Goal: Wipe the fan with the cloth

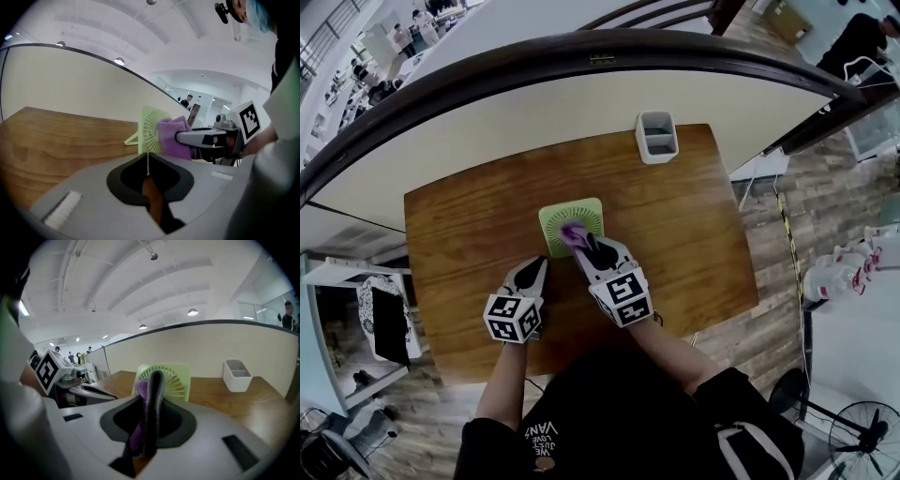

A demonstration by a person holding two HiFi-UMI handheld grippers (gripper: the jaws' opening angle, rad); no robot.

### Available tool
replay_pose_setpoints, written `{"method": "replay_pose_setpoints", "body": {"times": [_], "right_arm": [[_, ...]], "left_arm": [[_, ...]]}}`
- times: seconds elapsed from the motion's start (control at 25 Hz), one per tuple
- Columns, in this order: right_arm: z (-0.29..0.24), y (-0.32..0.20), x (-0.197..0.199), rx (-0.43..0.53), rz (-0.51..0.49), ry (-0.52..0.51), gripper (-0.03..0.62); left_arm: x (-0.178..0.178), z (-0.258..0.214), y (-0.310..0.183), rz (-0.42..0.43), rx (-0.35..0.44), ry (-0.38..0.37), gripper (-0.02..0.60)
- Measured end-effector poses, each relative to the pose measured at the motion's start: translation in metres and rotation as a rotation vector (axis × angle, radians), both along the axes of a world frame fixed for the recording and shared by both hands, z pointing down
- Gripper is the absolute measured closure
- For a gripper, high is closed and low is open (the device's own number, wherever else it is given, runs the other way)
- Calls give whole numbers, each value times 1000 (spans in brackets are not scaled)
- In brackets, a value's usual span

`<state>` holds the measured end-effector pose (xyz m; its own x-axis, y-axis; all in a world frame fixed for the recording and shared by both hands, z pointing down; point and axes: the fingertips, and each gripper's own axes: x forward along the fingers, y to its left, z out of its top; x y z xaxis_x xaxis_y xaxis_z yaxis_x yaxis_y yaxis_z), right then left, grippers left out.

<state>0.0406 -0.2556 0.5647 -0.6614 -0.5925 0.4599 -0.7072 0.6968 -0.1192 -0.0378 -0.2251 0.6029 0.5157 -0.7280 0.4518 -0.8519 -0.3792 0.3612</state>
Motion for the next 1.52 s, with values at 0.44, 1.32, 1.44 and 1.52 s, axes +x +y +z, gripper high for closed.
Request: {"method": "replay_pose_setpoints", "body": {"times": [0.44,1.32,1.44,1.52], "right_arm": [[6,-16,79,-4,205,52,510],[19,37,-22,-36,22,20,510],[27,38,-41,-44,-31,34,510],[33,38,-49,-49,-54,41,510]], "left_arm": [[-3,-16,6,-41,20,54,569],[-29,-40,43,-37,55,67,571],[-35,-38,47,-54,49,65,571],[-37,-36,48,-64,44,63,571]]}}
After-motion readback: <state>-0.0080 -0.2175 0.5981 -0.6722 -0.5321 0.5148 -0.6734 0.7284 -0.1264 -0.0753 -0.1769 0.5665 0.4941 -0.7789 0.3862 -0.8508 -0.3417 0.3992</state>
